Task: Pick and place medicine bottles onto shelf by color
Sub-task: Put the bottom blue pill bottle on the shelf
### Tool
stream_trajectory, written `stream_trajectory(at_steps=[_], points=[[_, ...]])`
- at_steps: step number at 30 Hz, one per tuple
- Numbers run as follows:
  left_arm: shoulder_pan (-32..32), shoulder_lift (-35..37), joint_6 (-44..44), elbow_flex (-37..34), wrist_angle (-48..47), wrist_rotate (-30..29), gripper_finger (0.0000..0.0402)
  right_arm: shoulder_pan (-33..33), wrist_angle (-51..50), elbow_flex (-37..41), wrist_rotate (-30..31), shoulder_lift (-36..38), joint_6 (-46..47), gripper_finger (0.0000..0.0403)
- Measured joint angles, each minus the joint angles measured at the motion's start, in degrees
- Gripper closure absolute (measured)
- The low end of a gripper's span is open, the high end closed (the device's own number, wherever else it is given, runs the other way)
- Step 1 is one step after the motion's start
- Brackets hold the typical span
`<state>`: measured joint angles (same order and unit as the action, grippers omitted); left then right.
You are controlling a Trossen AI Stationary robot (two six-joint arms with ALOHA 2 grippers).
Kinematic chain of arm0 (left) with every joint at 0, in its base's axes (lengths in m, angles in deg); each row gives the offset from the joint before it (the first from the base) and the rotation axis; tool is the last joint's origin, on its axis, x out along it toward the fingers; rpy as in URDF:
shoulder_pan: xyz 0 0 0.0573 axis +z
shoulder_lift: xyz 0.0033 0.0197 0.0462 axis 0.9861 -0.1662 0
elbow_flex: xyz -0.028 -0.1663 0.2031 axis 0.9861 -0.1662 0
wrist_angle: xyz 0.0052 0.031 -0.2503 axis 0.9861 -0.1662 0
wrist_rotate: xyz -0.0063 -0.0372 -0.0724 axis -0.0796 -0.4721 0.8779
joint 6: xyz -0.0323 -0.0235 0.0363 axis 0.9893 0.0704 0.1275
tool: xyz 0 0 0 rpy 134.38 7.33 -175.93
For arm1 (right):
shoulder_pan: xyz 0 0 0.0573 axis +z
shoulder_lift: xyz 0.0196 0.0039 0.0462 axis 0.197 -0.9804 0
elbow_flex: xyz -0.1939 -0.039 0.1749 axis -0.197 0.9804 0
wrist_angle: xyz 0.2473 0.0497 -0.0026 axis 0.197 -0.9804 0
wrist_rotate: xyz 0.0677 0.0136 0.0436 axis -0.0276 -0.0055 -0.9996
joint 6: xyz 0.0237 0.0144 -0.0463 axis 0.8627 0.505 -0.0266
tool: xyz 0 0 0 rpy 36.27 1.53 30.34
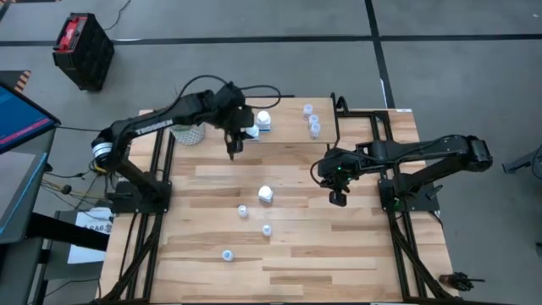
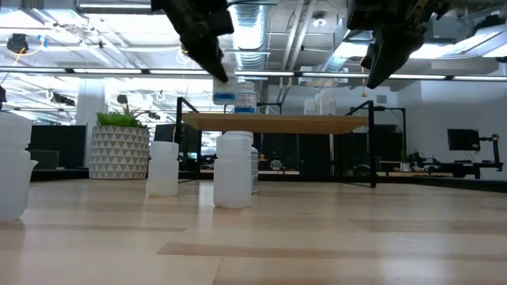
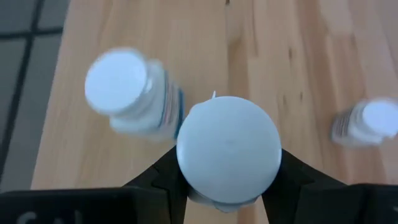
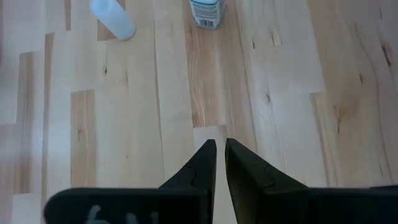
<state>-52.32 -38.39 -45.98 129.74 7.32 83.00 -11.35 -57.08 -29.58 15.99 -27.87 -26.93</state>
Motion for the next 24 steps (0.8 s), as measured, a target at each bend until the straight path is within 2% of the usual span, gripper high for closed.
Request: stream_trajectory(at_steps=[8,14,19,24], points=[[5.98,-1.49,-4.47,1.88,-3.14,1.09,0.0275,-0.01,-0.19,0.0,0.0,0.0,-0.32,0.0344],[10.95,-1.49,-7.49,1.9,-3.12,7.79,0.0261,-0.02,-0.19,0.0,0.0,0.0,-0.34,0.0344],[11.28,-1.49,-5.71,1.9,-3.37,4.53,0.0227,-0.02,-0.19,0.0,0.0,0.0,-0.3,0.0344],[11.11,-1.49,-5.68,1.9,-4.21,4.68,0.0199,-0.02,-0.19,0.0,0.0,0.0,-0.3,0.0344]])
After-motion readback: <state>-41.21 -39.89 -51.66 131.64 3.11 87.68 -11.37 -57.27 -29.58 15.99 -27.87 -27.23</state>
